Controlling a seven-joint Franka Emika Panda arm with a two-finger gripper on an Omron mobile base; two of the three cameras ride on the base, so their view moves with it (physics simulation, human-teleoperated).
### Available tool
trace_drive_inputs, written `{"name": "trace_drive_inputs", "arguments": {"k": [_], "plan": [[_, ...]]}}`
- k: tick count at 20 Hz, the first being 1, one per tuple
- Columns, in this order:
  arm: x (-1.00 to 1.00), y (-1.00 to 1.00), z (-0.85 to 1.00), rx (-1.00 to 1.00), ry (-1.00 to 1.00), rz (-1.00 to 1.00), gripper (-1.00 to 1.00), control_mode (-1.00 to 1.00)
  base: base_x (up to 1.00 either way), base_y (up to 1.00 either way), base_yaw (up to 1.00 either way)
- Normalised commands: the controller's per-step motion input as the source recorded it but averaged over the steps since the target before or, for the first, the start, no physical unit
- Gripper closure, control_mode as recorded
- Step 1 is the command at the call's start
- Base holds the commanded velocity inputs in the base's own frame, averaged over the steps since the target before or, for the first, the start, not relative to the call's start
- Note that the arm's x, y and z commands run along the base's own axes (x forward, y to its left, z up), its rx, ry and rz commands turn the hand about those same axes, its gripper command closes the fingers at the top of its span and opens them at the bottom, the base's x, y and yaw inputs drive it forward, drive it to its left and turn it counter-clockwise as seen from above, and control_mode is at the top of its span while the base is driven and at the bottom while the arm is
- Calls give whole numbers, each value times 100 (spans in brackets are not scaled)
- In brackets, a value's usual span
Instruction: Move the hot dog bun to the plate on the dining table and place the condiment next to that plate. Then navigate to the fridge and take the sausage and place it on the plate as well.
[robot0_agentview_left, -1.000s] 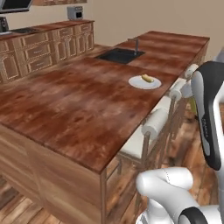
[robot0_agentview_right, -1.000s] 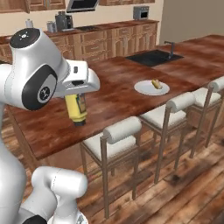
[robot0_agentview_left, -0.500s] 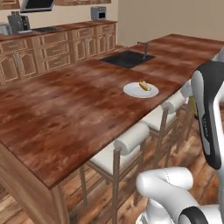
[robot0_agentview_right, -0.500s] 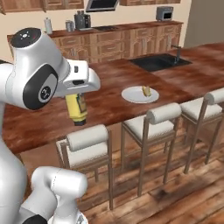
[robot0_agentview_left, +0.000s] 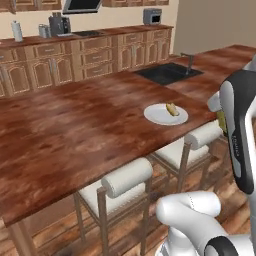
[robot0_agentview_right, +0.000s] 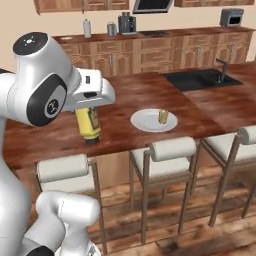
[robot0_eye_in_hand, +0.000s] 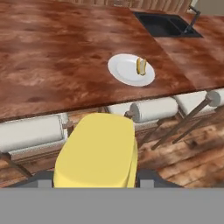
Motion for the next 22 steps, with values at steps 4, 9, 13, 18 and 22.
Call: {"name": "trace_drive_inputs", "arguments": {"k": [4,9,13,18,22], "plan": [[0,0,0,0,0,0,100,100,28,-78,42],[0,0,0,0,0,0,100,100,23,-86,40],[0,0,0,0,0,0,100,100,24,-86,39],[0,0,0,0,0,0,100,100,27,-79,41],[0,0,0,0,0,0,100,100,61,-61,31]]}}
